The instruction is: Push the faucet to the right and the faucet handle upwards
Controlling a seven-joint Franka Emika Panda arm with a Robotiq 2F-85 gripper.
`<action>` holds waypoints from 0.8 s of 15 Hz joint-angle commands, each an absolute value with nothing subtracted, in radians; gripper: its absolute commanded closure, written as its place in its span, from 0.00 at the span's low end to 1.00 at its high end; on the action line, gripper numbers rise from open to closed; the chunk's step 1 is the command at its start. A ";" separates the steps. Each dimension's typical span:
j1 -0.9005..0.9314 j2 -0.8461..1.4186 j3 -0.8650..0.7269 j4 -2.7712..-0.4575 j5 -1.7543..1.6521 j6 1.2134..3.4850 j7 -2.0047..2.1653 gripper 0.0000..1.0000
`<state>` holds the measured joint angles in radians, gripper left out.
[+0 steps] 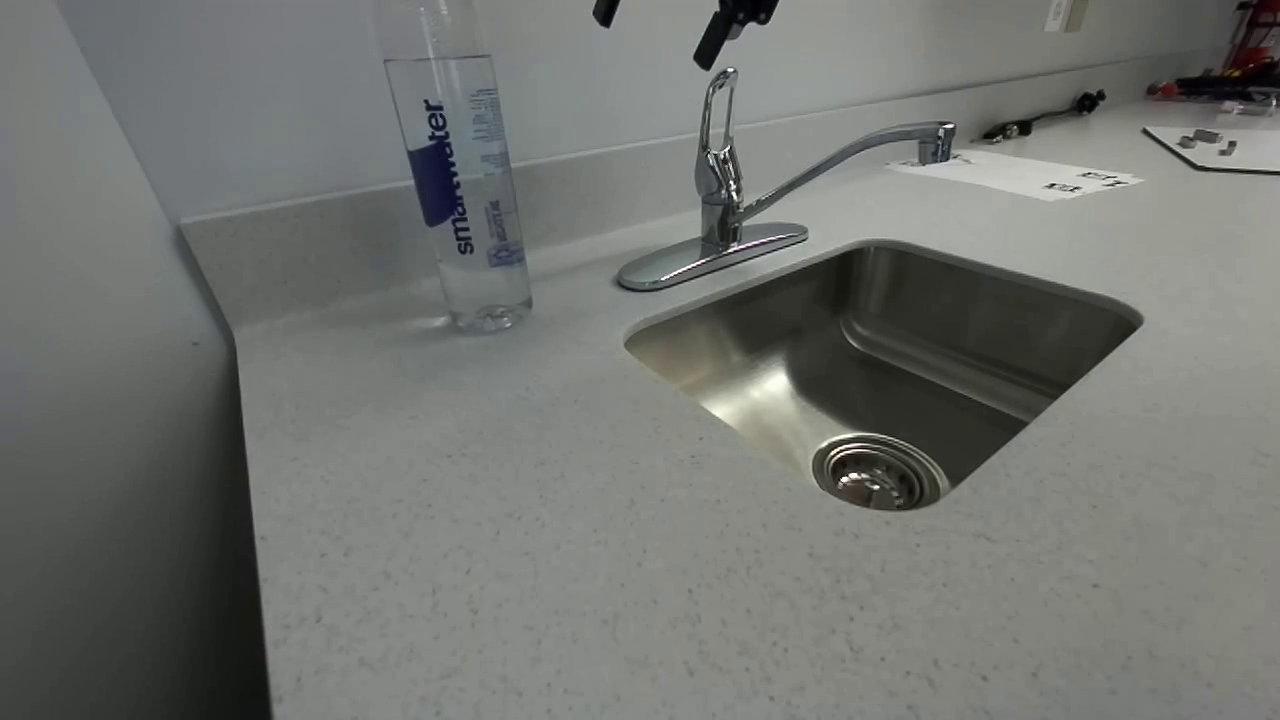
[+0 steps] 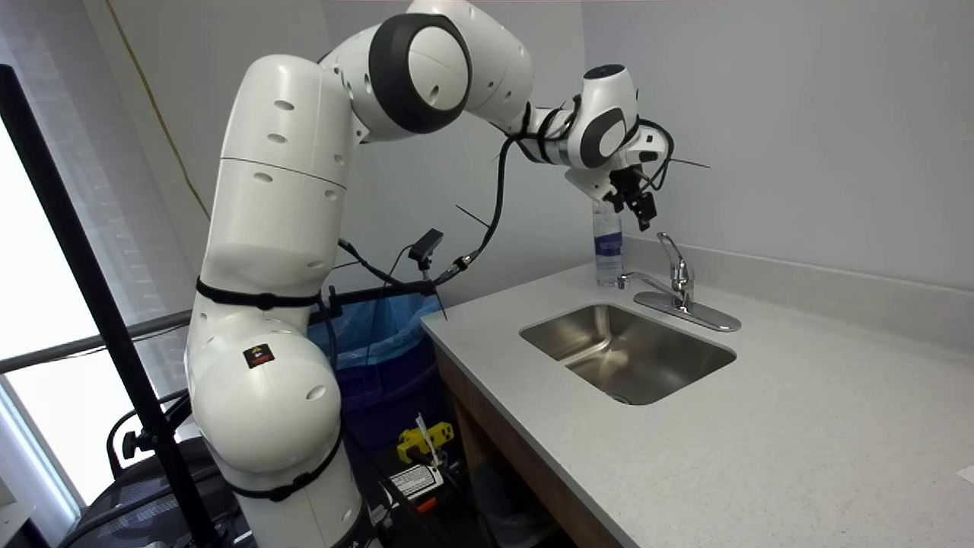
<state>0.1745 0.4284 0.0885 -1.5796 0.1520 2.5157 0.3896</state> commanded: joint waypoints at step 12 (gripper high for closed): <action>0.063 0.085 0.069 -1.816 0.219 2.294 0.235 0.00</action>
<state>0.0927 0.1830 0.0737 -1.7148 0.1655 2.3146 0.3193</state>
